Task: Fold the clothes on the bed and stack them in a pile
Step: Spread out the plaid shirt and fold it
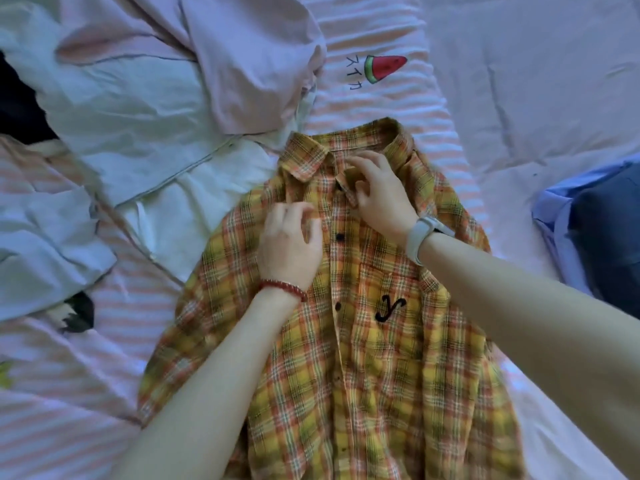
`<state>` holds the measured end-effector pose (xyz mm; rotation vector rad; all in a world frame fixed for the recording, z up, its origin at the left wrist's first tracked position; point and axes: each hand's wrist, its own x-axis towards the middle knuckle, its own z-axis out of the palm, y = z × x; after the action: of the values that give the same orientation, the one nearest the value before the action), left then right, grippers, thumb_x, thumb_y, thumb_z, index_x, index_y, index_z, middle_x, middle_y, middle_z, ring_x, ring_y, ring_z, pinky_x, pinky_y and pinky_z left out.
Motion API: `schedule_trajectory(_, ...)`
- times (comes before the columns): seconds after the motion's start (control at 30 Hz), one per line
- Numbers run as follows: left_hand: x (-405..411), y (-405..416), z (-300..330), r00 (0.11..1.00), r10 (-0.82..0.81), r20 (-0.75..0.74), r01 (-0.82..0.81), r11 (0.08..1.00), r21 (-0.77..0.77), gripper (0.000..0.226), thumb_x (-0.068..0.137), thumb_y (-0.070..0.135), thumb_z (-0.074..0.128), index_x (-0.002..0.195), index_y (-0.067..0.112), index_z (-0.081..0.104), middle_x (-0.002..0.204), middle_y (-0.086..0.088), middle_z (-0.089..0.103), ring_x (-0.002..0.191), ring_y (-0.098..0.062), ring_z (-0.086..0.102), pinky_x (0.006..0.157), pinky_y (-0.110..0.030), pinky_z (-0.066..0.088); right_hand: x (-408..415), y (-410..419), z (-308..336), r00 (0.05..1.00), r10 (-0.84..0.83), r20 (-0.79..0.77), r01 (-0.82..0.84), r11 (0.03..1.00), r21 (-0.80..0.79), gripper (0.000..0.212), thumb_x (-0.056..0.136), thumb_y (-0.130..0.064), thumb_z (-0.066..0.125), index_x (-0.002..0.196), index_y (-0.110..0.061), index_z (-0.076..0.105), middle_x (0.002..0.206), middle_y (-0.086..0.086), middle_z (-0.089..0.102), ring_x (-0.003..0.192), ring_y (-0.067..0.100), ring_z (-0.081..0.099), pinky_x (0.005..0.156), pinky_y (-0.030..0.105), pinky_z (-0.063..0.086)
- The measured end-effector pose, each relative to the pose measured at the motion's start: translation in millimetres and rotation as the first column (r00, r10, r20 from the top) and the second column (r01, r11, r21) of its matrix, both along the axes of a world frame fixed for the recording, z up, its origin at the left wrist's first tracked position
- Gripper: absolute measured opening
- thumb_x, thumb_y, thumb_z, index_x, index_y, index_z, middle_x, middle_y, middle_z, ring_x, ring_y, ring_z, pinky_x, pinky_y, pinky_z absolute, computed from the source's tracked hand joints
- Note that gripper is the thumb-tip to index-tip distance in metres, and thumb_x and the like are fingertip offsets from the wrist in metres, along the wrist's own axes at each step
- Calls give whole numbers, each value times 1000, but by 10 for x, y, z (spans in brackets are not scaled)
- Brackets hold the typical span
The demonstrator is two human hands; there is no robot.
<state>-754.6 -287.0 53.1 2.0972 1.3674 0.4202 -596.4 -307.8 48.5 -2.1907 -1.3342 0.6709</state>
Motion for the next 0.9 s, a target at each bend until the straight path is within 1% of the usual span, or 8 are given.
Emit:
schedule_trajectory(0.2,-309,-801,-197,977,54,-204,-107,960,-258,38,88,51,51,111,21,58,97,5,60,80,-14,52,67,-26,41,-127,-351,178,995,-85,45,74,976,204,29,92,-1,45,120,-3,53,119,13,47,71,20,52,68,34,48)
schedule_trajectory(0.27,-365,-953,-245,969,54,-242,-131,941,-311,33,89,47,51,107,21,59,95,5,63,82,-17,56,67,-27,42,-341,-730,167,994,-110,16,103,964,243,26,91,0,47,116,-2,54,106,11,49,70,17,51,65,29,46)
schedule_trajectory(0.37,-465,-1083,-296,969,39,-246,-129,923,-362,23,92,32,50,104,15,62,74,3,62,60,-15,52,52,-23,38,-804,-1508,75,988,-110,-106,127,977,174,24,91,-1,49,115,-2,54,97,0,48,70,6,49,65,22,46)
schedule_trajectory(0.5,-590,-1196,-322,937,-192,-290,53,903,-427,20,94,23,45,105,11,57,54,1,46,48,-18,43,40,-23,29,-1437,-2543,-136,948,-263,-178,236,959,-157,26,94,-13,51,120,-11,53,103,-5,54,79,0,54,67,19,46)
schedule_trajectory(0.67,-747,-1352,-323,956,-193,-222,51,851,-523,17,92,18,49,75,16,50,57,-2,47,46,-16,40,44,-25,34,-1836,-3268,-288,869,-495,-29,407,745,-528,41,95,-31,50,131,-14,46,127,-1,52,115,15,50,88,26,44)
schedule_trajectory(0.73,-856,-1505,-323,960,-169,-224,24,845,-534,12,93,18,48,85,12,55,56,0,44,46,-14,39,43,-24,32,-1871,-3392,-289,861,-501,90,455,679,-576,44,94,-33,49,134,-14,43,128,2,51,120,19,47,97,37,39)
schedule_trajectory(0.83,-1008,-1753,-344,961,-102,-257,-53,846,-531,29,94,18,47,113,-3,53,54,4,40,45,-12,38,42,-22,27,-1784,-3508,-259,810,-536,236,569,622,-538,50,94,-31,50,137,-10,38,133,8,46,125,26,40,102,46,31)
schedule_trajectory(0.9,-1061,-1808,-337,986,27,-164,-122,789,-602,26,95,19,47,113,2,55,60,7,41,51,-13,42,48,-25,38,-1649,-3558,-230,785,-566,251,603,607,-518,55,94,-31,50,141,-8,32,140,13,39,130,29,34,105,49,29)
